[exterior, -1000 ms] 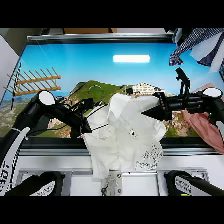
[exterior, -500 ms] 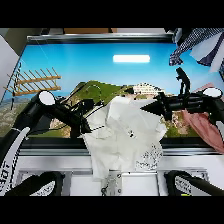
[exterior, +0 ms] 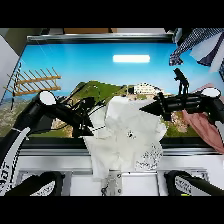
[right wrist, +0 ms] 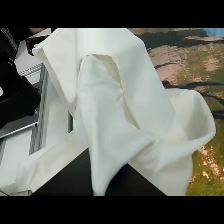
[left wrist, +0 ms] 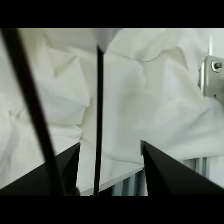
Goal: Fold the clothes and pants, and hang the long-sleeved shirts on hangers.
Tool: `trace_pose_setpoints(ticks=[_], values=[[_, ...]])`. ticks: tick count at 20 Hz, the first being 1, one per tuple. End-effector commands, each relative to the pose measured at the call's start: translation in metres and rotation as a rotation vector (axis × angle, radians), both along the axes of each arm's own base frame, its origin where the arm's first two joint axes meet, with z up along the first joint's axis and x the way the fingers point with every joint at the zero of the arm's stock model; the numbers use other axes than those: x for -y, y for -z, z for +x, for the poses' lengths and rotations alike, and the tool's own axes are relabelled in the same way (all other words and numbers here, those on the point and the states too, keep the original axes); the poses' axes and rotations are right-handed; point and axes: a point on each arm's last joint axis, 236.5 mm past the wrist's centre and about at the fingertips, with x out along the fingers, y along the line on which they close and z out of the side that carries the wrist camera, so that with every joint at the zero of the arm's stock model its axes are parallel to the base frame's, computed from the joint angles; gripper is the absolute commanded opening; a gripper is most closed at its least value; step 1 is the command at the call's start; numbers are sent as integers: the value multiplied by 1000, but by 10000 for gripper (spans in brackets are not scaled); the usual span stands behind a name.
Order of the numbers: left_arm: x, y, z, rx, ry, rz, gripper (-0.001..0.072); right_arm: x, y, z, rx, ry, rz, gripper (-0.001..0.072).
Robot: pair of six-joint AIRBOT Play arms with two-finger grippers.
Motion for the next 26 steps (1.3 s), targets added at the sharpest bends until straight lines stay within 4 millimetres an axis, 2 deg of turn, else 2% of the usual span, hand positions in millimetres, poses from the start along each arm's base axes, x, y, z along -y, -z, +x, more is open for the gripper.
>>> trace_pose_setpoints(ticks=[1, 5, 9, 14, 17, 21, 26], values=[[-2, 3, 9, -50, -128, 35, 392, 0, -1, 0, 3, -2, 5, 10], [-19, -1, 21, -127, -307, 52, 392, 0, -1, 0, 2, -2, 5, 8], [-41, -26, 33, -74, -426, 28, 391, 0, -1, 0, 2, -2, 5, 8], [-52, -48, 21, -53, -451, 16, 391, 0, 0, 4, 3, 15, 0, 9], [-42, -44, 17, -66, -414, 21, 390, 0, 0, 3, 3, 15, 0, 8], [-20, -20, 9, -141, -334, 50, 390, 0, -1, 3, -29, 20, 2, 8], [-17, -4, 10, -204, -338, 72, 372, 0, -1, 3, -38, 22, 3, 7]])
